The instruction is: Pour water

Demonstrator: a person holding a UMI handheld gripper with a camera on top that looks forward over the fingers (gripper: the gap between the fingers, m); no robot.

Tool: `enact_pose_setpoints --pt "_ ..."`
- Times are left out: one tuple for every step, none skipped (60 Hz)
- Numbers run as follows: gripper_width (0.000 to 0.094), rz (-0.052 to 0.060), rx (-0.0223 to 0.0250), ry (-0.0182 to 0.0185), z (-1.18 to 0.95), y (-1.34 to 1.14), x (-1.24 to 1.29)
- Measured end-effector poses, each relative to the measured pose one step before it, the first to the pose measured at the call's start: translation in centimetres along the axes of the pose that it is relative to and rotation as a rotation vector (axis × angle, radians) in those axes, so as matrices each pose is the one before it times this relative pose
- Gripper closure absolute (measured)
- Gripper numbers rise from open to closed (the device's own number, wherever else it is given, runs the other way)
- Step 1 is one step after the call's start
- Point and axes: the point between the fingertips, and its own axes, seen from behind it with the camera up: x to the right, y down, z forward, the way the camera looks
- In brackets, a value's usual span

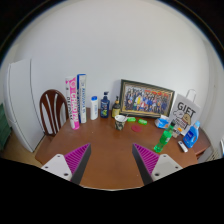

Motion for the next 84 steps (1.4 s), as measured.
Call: enact_pose_setpoints --pt "0.0083 0.0011 0.00045 0.00587 -0.02 0.023 0.243" --pt "0.0081 0.0007 0.0005 0.00641 -0.041 0.032 0.32" --pt "0.008 0.0011 -0.0001 0.00625 -0.056 0.071 0.37" --pt "0.0082 0.0006 -0.00061 0.00613 -0.052 0.113 0.461" --pt "0.0081 0.002 -0.00083 0.00581 -0.061 0.125 0.49" --pt "0.0081 0.003 -0.00122 0.00528 -0.047 0.148 0.515" --pt "0.0079 0.0034 -0.00143 0.00442 -0.057 0.175 0.544" --pt "0.008 0.0035 -0.00078 0.00685 0.275 0.278 0.234" --pt "0.0081 0.004 -0.00165 0.00299 -0.047 0.259 0.632" --pt "0.008 0.0048 -0.00207 0.00279 -0.007 0.257 0.644" --pt "0.0081 0.0057 -0.00246 0.00344 0.021 0.268 0.668" --pt "0.008 0.0065 -0.00184 0.00461 0.023 0.255 0.695" --pt "0.008 0.0068 -0.00103 0.00484 0.044 0.259 0.658" --pt "0.0078 0.0061 -0.00031 0.00439 0.038 0.23 0.7" --pt "0.0079 0.0051 0.00044 0.0029 0.044 0.249 0.649" --pt "0.008 0.0046 0.00186 0.0027 0.067 0.195 0.658" --pt "0.008 0.0044 0.00341 0.00296 0.092 0.205 0.704" --pt "0.0078 0.0035 0.00377 0.00393 0.091 0.203 0.708" --pt "0.0079 0.0024 0.00375 0.00517 0.125 0.238 0.741" --pt "0.008 0.0008 0.00487 0.0093 0.227 0.376 0.6" --pt "0.0079 0.0019 0.00154 0.00337 0.071 0.146 0.978" --pt "0.0079 -0.0002 0.00453 0.01 0.281 0.366 0.594" --pt "0.0079 0.0002 0.00331 0.00666 0.229 0.277 0.785" --pt "0.0079 0.0008 0.00368 0.00662 0.246 0.274 0.8" --pt "0.0079 0.0007 0.00258 0.00702 0.304 0.266 0.776" --pt "0.008 0.0008 0.0023 0.00656 0.325 0.303 0.793" --pt "0.008 0.0007 0.0018 0.0061 0.348 0.295 0.76" --pt "0.0083 0.0004 0.00159 0.0056 0.375 0.292 0.747" --pt "0.0079 0.0007 0.00221 0.00477 0.412 0.269 0.749" --pt "0.0081 0.0013 0.00324 0.00394 0.437 0.222 0.682" --pt "0.0079 0.0015 0.00507 0.00371 0.468 0.178 0.689" --pt "0.0079 0.0021 0.0058 0.00387 0.471 0.181 0.706" --pt "0.0078 0.0023 0.0056 0.00395 0.513 0.16 0.682" --pt "0.0077 0.002 0.00449 0.00374 0.533 0.191 0.659" --pt "0.0077 0.0024 0.00397 0.00272 0.568 0.142 0.617" --pt "0.0079 0.0021 0.00478 0.00195 0.604 0.136 0.598" --pt "0.0079 0.0019 0.00551 0.00152 0.618 0.101 0.578" --pt "0.0077 0.0026 0.0049 0.00211 0.636 0.095 0.553" --pt "0.0077 0.0037 0.00363 0.00251 0.694 0.11 0.53" --pt "0.0078 0.0048 0.00281 0.00219 0.688 0.09 0.521" --pt "0.0078 0.0055 0.00289 0.00101 0.725 0.046 0.463" --pt "0.0073 0.0056 0.00269 -0.00043 0.736 0.03 0.408" --pt "0.0072 0.0054 0.00224 -0.00152 0.759 0.0 0.377" --pt "0.0072 0.0047 0.0029 -0.00218 0.757 -0.025 0.339" --pt "0.0073 0.0042 0.00368 -0.00202 0.758 -0.031 0.346" --pt "0.0074 0.0037 0.0042 -0.00218 0.787 -0.05 0.319" --pt "0.0073 0.0024 0.00382 -0.00269 0.797 -0.067 0.277" --pt "0.0072 0.0009 0.00422 -0.00286 0.787 -0.054 0.281" --pt "0.0073 0.0006 0.00487 -0.00238 0.773 -0.091 0.253" --pt "0.0074 -0.0006 0.0051 -0.0022 0.796 -0.121 0.241" --pt "0.0073 -0.0011 0.00546 -0.00218 0.772 -0.089 0.174" --pt "0.0073 -0.0024 0.00514 -0.00263 0.774 -0.091 0.169" --pt "0.0074 -0.003 0.00382 -0.00319 0.761 -0.067 0.164" --pt "0.0073 -0.0028 0.00313 -0.00351 0.761 -0.042 0.13" --pt "0.0072 -0.0023 0.00277 -0.00324 0.755 -0.026 0.115" --pt "0.0075 -0.0022 0.00259 -0.00363 0.733 0.004 0.095" --pt "0.0074 -0.0022 0.00291 -0.00366 0.731 0.021 0.076" --pt "0.0075 -0.0021 0.00203 -0.00503 0.801 0.01 0.124" --pt "0.0076 -0.0016 0.00112 -0.00432 0.72 0.065 0.051" --pt "0.0077 -0.0001 -0.00023 -0.003 0.642 0.095 -0.036" --pt "0.0078 0.0009 -0.00082 -0.00414 0.668 0.108 0.044" --pt "0.0076 0.0015 -0.00105 -0.00526 0.688 0.138 -0.009" --pt "0.0077 0.0019 -0.00135 -0.00657 0.655 0.152 -0.008" --pt "0.0077 0.0032 -0.00135 -0.00722 0.78 0.171 0.077" --pt "0.0079 0.0028 -0.00305 -0.00466 0.486 0.123 -0.102" --pt "0.0081 0.0023 -0.00253 -0.00575 0.531 0.185 -0.014" --pt "0.0086 0.0021 -0.0014 -0.00571 0.532 0.158 -0.029" --pt "0.0091 0.0017 -0.00066 -0.00506 0.493 0.133 0.005" --pt "0.0097 0.0022 0.00053 -0.0035 0.458 0.086 0.013" --pt "0.0104 0.0023 0.00176 -0.00286 0.432 0.078 0.05" --pt "0.0108 0.0017 0.00174 -0.00438 0.43 0.087 -0.03" --pt "0.0117 0.0024 0.00197 -0.00917 0.453 0.208 0.159" --pt "0.0124 0.0007 -0.00234 0.0001 0.383 0.078 -0.221" --pt "0.0133 0.0005 0.00102 -0.00725 0.349 0.191 0.207" --pt "0.0144 0.0005 -0.00059 0.00249 0.351 0.049 -0.137" --pt "0.0156 0.0002 0.0013 -0.00185 0.335 0.103 0.044" --pt "0.0169 -0.0007 0.00017 -0.00265 0.311 0.112 0.019" --pt "0.018 -0.0005 -0.00106 -0.00222 0.28 0.115 0.038" --pt "0.0193 -0.0005 -0.00037 -0.00113 0.248 0.101 0.085" --pt "0.0207 -0.0001 0.0003 -0.00112 0.215 0.088 0.124" --pt "0.0224 -0.0002 0.00107 0.00006 0.206 0.046 0.08" --pt "0.0243 0.0002 0.0023 0.00053 0.199 0.025 0.108" --pt "0.0273 0.0003 0.00295 0.00227 0.163 -0.005 -0.087" --pt "0.0303 0.0001 0.00256 -0.00048 0.138 0.021 0.067"
